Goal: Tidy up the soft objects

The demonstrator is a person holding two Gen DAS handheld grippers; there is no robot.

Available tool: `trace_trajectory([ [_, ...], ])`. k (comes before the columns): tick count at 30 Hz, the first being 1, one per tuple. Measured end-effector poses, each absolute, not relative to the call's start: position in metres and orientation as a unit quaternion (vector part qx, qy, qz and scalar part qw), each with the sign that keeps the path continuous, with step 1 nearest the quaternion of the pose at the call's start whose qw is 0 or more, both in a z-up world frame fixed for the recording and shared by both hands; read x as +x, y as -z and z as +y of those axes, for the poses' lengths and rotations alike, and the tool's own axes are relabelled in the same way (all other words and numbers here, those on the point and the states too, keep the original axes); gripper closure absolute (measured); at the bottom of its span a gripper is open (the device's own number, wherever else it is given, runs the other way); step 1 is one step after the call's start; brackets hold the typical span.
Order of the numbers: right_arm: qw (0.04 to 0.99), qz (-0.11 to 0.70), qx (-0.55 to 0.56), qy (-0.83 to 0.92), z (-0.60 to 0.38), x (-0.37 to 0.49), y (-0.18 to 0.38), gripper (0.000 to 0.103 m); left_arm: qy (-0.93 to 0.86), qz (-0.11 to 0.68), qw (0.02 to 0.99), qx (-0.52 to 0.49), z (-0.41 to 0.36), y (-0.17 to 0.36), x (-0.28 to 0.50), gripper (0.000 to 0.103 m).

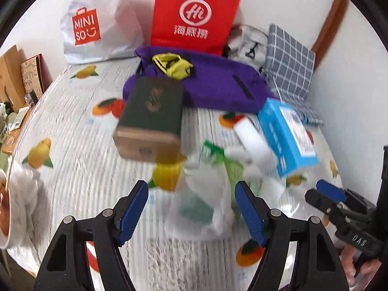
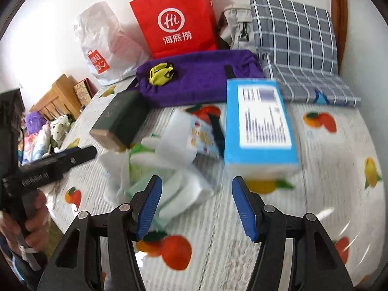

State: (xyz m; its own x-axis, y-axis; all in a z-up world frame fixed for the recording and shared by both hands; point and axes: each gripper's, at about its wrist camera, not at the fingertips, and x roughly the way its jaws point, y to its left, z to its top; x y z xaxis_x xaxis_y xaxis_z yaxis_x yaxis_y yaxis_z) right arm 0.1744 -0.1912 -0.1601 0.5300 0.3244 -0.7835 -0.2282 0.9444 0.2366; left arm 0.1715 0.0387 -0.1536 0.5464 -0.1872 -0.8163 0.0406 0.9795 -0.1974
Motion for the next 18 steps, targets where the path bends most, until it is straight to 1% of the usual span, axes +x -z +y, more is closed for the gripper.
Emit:
trace_trajectory([
  [6,0.875,0.454,0.045,-0.163,-0.192,0.152,0.173,0.043,0.076,0.485,0.869,-0.061,0.028,0.174,0.157,0.031],
  [12,0.876,0.457,0.035,-0.150,-0.195,0.146,0.189,0.044,0.093,0.497,0.861,-0.045,0.014,0.194,0.158,0.031],
  [16,0.875,0.463,0.035,-0.139,-0.201,0.149,0.199,0.044,0.092,0.497,0.863,-0.015,0.000,0.203,0.163,0.031],
  [17,0.874,0.464,0.034,-0.138,-0.202,0.149,0.201,0.043,0.092,0.497,0.863,-0.006,-0.004,0.206,0.165,0.033],
  [18,0.874,0.464,0.033,-0.138,-0.202,0.150,0.202,0.043,0.090,0.497,0.863,0.003,-0.007,0.209,0.166,0.047],
])
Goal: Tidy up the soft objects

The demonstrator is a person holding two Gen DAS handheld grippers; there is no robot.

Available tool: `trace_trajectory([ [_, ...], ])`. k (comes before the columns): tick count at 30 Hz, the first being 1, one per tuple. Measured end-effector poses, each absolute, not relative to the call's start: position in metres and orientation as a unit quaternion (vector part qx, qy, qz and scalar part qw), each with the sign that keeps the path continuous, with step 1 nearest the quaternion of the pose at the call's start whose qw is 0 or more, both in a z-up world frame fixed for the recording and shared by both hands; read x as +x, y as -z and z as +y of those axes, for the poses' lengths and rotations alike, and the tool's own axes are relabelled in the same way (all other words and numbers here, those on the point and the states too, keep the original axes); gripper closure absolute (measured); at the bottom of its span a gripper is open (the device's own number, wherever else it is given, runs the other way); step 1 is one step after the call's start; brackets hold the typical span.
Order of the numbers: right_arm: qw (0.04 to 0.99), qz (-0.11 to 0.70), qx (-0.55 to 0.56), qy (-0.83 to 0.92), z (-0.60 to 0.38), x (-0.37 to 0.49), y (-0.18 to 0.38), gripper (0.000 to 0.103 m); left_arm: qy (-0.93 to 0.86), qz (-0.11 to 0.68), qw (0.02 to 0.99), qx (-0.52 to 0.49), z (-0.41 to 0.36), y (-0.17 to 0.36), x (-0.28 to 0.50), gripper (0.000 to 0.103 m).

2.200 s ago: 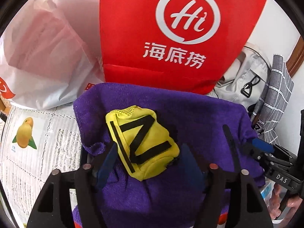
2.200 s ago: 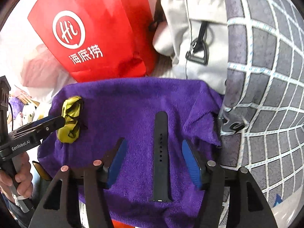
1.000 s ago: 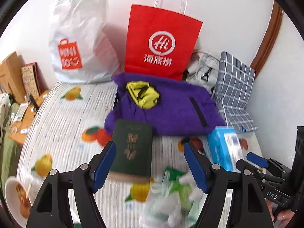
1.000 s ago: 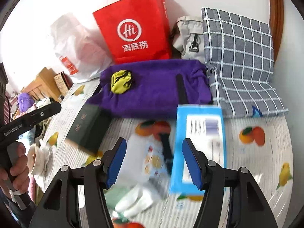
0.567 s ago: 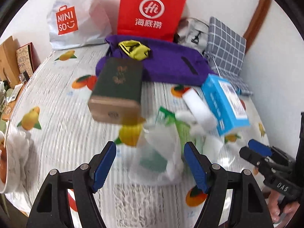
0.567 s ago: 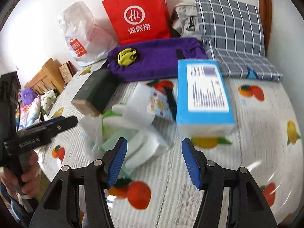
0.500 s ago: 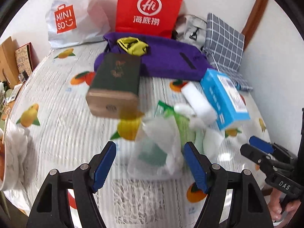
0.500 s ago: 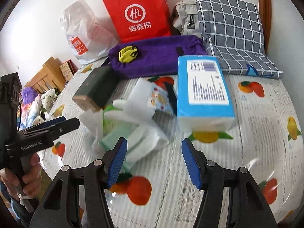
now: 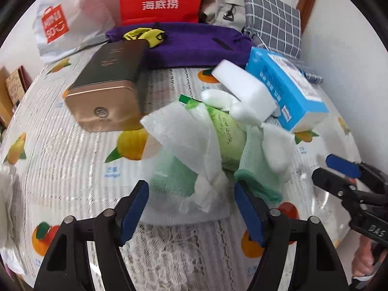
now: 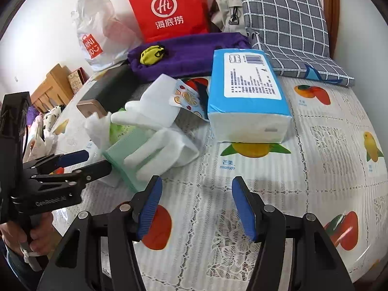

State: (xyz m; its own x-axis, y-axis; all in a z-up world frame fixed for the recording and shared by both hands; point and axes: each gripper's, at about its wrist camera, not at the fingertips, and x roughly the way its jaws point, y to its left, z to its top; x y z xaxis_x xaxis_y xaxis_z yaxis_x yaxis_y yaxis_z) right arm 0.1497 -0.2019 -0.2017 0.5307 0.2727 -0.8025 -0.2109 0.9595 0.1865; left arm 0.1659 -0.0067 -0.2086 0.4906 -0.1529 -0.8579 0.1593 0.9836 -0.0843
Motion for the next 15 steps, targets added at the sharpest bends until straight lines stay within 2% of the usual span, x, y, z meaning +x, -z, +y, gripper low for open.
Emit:
trace_trajectory([
  [2,0.874,0.465,0.035,-0.140,-0.202,0.151,0.204,0.043,0.086,0.496,0.864,0.003,-0.007,0.211,0.168,0.070],
  [4,0.873,0.465,0.035,-0.144,-0.199,0.153,0.205,0.043,0.091,0.495,0.864,-0.001,-0.002,0.208,0.168,0.079],
  [10,0.869,0.466,0.033,-0.165,-0.180,0.163,0.206,0.042,0.067,0.477,0.876,-0.018,0.028,0.190,0.160,0.080],
  [13,0.866,0.467,0.039,-0.172,-0.168,0.175,0.208,0.030,0.059,0.477,0.877,-0.027,0.040,0.194,0.160,0.080],
  [15,0.866,0.466,0.045,-0.176,-0.162,0.183,0.210,0.027,0.065,0.483,0.872,-0.040,0.045,0.202,0.162,0.080],
])
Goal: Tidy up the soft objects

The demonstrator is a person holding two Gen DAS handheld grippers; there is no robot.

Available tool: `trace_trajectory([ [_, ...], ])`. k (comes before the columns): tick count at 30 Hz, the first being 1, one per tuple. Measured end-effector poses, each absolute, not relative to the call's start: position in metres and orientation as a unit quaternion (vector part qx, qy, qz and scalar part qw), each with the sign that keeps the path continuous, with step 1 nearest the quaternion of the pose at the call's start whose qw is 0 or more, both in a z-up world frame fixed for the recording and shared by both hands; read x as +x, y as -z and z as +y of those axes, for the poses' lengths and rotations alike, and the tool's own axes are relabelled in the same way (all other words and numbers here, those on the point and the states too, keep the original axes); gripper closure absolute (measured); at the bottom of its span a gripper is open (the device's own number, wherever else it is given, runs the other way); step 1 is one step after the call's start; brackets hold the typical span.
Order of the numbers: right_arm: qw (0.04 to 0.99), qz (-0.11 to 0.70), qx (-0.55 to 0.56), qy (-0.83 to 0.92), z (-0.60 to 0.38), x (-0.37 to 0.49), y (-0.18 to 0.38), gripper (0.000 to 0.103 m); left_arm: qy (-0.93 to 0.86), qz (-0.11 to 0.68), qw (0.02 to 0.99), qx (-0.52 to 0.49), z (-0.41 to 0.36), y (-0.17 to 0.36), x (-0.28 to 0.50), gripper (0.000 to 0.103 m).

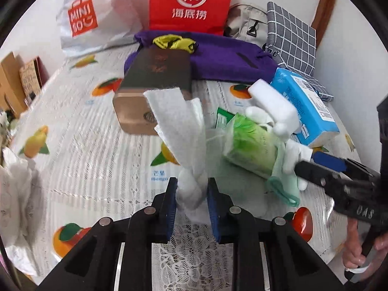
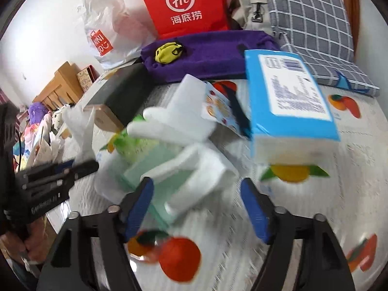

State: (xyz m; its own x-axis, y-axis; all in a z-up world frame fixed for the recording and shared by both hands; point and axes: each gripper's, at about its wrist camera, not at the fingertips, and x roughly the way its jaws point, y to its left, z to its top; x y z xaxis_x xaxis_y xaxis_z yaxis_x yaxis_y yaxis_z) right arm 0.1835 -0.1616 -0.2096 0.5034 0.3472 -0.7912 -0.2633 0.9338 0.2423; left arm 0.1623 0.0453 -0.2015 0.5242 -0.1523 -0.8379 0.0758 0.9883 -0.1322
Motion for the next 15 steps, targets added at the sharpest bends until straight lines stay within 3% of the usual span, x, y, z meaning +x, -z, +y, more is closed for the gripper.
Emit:
trace_trajectory([
  [7,0.852,0.478,0.091,-0.191,-0.146,0.204,0.227,0.026,0.085,0.492,0.865,-0.050,0.044,0.217,0.165,0.080],
  [9,0.855,0.472,0.075,-0.200,-0.142,0.201,0.225,0.044,0.088,0.493,0.864,-0.059,0.046,0.218,0.165,0.080],
  [11,0.849,0.472,0.068,-0.228,-0.139,0.197,0.223,0.075,0.090,0.493,0.863,-0.066,0.048,0.218,0.166,0.080],
  [14,0.853,0.466,0.048,-0.229,-0.136,0.189,0.216,0.096,0.087,0.494,0.862,-0.070,0.050,0.218,0.165,0.080],
  [15,0.855,0.465,0.036,-0.228,-0.135,0.186,0.214,0.096,0.085,0.495,0.862,-0.071,0.050,0.218,0.165,0.080],
])
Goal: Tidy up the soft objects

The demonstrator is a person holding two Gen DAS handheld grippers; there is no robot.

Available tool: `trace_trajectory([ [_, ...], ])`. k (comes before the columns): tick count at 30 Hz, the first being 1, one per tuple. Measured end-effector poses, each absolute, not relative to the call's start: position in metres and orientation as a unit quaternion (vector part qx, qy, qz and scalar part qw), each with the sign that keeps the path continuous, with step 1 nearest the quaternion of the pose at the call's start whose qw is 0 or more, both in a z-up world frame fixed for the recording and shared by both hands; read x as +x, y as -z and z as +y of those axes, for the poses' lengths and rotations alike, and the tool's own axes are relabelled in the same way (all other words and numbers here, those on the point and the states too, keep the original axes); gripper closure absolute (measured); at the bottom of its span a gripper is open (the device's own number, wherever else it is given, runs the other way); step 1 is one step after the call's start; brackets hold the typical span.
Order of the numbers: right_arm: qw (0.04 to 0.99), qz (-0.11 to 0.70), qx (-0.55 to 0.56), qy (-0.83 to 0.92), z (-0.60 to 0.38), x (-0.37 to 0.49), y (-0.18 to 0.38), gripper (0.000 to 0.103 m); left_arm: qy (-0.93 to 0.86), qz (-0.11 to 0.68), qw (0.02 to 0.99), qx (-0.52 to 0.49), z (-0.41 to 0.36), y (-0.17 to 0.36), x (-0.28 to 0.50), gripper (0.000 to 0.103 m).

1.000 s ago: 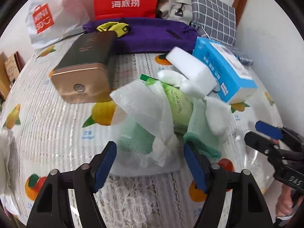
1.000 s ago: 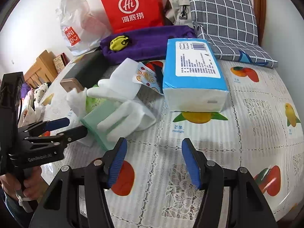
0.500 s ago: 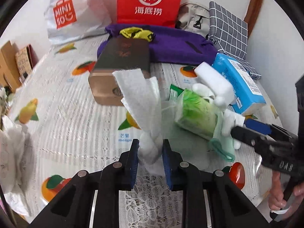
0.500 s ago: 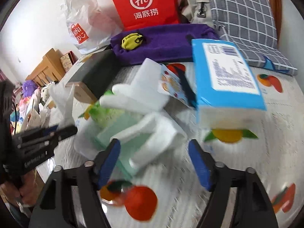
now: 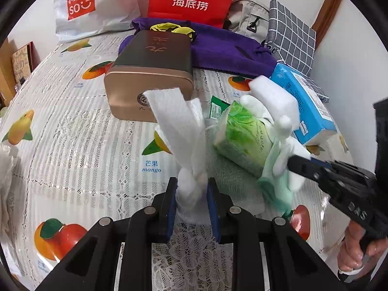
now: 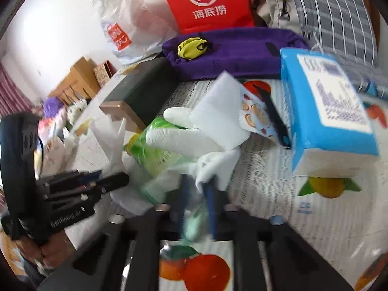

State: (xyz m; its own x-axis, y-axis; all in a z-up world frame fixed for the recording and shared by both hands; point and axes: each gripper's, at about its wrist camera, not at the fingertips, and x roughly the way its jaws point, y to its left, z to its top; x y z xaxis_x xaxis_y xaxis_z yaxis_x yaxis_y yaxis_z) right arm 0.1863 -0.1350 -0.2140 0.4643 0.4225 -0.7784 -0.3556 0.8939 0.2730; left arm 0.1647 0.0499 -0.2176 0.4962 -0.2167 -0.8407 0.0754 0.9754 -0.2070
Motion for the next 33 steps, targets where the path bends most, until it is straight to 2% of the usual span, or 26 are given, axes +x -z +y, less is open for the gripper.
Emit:
trace_trajectory([
  [10,0.860,0.440,0.027,-0.258,-0.163,0.141,0.184,0.098,0.052,0.497,0.863,-0.078,0.055,0.212,0.155,0.080],
  [18,0.875,0.432,0.034,-0.218,-0.213,0.114,0.172,0.098,0.043,0.499,0.862,-0.077,0.052,0.207,0.148,0.080],
  [24,0.885,0.449,0.037,-0.119,-0.260,0.117,0.184,0.098,0.040,0.501,0.862,-0.072,0.048,0.205,0.147,0.080],
  [25,0.883,0.454,0.043,-0.109,-0.267,0.119,0.188,0.094,0.040,0.502,0.861,-0.071,0.047,0.206,0.147,0.080],
  [27,0.879,0.461,0.055,-0.109,-0.274,0.122,0.196,0.093,0.042,0.503,0.860,-0.069,0.045,0.206,0.147,0.080],
  [28,0.878,0.463,0.058,-0.112,-0.274,0.122,0.198,0.079,0.042,0.504,0.860,-0.068,0.045,0.207,0.148,0.080],
  [29,0.874,0.467,0.062,-0.117,-0.273,0.125,0.202,0.056,0.043,0.504,0.860,-0.068,0.044,0.207,0.148,0.080],
  [31,0.873,0.468,0.062,-0.119,-0.268,0.126,0.208,0.030,0.045,0.506,0.859,-0.069,0.043,0.208,0.149,0.080],
  [33,0.876,0.464,0.055,-0.121,-0.261,0.126,0.215,0.028,0.046,0.507,0.858,-0.070,0.044,0.210,0.149,0.080],
])
